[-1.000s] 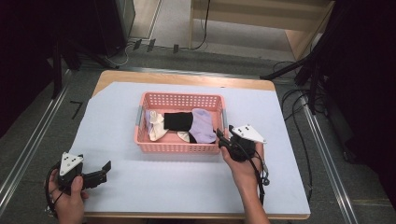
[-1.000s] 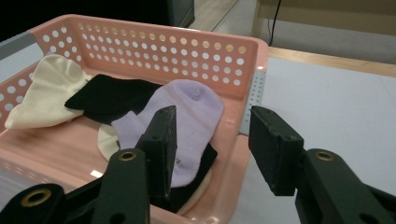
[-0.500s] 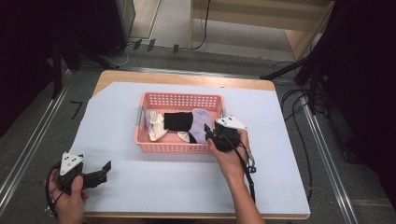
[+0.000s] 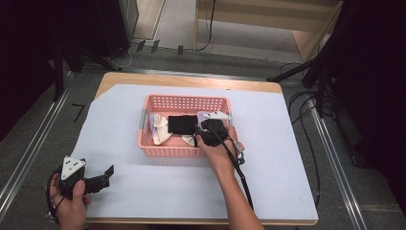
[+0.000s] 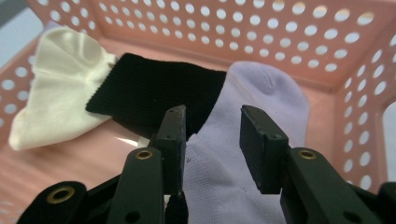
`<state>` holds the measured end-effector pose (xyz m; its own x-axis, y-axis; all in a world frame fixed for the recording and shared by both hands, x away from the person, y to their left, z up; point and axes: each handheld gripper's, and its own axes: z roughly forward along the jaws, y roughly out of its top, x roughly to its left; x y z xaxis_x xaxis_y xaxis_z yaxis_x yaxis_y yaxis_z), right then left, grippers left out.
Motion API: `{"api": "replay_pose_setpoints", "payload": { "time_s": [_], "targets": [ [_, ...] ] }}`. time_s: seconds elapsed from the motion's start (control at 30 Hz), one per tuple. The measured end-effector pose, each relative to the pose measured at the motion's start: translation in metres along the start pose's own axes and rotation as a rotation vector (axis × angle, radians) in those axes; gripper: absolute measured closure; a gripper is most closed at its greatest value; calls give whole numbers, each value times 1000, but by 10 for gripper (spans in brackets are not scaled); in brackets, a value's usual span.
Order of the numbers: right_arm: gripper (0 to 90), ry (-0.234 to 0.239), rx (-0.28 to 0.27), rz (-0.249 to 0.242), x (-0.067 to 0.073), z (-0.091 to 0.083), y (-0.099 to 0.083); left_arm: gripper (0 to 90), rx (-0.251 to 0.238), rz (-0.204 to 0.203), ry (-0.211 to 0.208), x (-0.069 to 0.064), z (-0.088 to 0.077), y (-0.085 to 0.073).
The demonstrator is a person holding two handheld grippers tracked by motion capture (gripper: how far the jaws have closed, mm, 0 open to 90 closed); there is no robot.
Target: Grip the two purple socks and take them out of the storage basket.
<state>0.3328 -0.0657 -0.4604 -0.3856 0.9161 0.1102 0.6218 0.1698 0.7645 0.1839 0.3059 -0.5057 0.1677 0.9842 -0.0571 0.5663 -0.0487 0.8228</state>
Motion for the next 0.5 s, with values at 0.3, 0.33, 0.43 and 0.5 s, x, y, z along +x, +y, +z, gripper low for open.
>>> {"api": "replay_pose_setpoints", "payload": {
  "time_s": [0.3,0.33,0.43,0.5],
  "targets": [
    [563,-7,104,17,3,16,1,5,4,-1,-3,1,0,0],
    [600,-9,132,22,3,19,1,5,7,2,-2,1,0,0],
    [778,-18,163,20,1,19,1,5,6,2,-2,1,0,0],
    [875,-24,147,41,-2,14,3,5,7,3,-3,1,0,0]
  ]
}}
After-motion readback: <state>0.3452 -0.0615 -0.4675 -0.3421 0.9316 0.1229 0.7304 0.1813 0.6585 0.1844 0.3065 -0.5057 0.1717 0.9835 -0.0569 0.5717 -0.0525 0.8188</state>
